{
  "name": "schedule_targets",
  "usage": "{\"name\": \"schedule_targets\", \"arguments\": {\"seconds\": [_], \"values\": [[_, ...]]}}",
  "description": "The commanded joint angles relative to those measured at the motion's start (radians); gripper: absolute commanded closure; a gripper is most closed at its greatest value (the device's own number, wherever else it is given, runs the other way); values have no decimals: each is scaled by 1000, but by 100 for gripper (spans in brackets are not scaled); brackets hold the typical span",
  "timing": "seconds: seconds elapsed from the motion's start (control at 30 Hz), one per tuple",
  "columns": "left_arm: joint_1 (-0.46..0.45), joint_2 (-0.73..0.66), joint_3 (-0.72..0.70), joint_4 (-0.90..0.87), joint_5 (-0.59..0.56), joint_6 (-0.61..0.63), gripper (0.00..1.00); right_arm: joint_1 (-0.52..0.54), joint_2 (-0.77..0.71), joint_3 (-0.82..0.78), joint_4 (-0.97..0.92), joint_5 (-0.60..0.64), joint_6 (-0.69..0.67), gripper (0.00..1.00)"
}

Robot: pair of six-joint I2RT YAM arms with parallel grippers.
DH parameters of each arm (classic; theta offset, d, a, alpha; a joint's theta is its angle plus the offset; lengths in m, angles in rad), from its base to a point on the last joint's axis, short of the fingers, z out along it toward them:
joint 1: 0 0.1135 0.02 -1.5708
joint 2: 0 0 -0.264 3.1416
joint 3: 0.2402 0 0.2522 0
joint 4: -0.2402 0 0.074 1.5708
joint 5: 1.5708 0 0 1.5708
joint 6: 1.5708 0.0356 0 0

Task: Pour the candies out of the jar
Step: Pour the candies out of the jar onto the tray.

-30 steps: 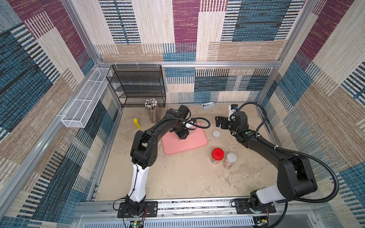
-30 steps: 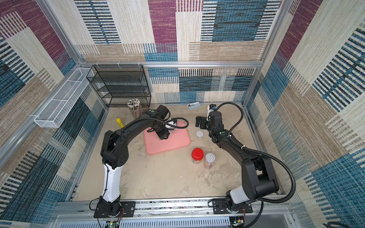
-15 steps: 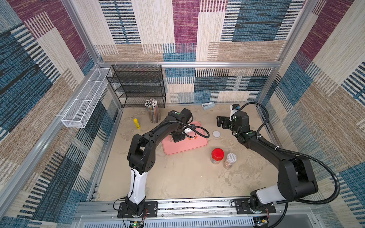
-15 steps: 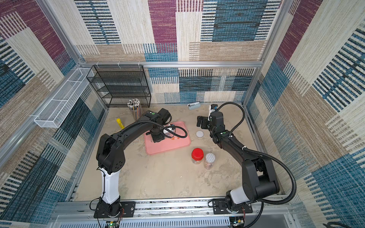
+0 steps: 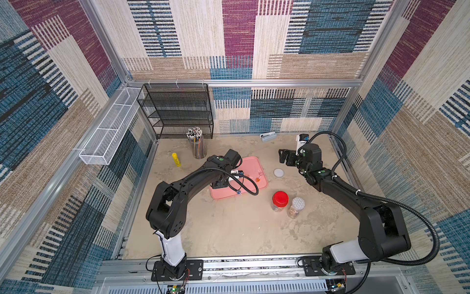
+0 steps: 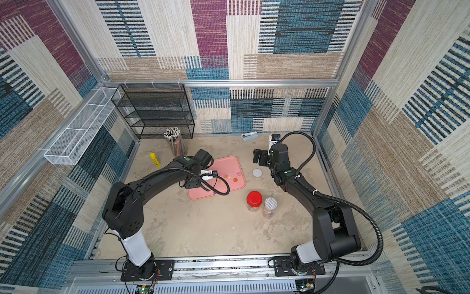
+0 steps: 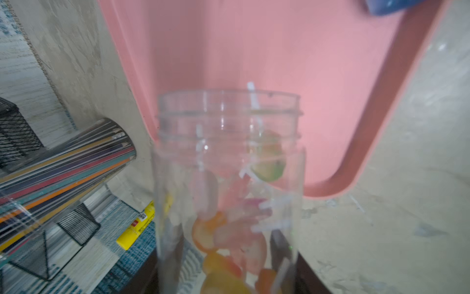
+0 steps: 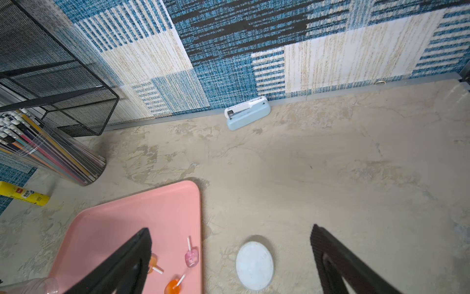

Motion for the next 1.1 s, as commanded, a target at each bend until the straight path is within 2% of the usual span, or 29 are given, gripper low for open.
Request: {"name": "schedule_targets", "arguments": {"seconds": [0.0, 0.13, 0.43, 0.6, 0.87, 1.07], "values": [[1, -51, -50, 155, -94, 149, 100, 1, -6, -1, 28, -7, 1, 0], [1, -55, -54, 176, -119, 205, 100, 0, -5, -2, 29, -11, 4, 0], [0, 70, -13, 172, -259, 278, 100, 0, -33, -20, 27, -1, 4, 0], [-4, 104, 20, 154, -272, 277, 100, 1, -30, -21, 30, -4, 8, 0], [-1, -1, -62, 189, -228, 294, 100, 0, -11, -7, 33, -21, 15, 0], [-1, 0, -64, 194, -214, 295, 100, 0, -6, -2, 29, -36, 25, 0]]}}
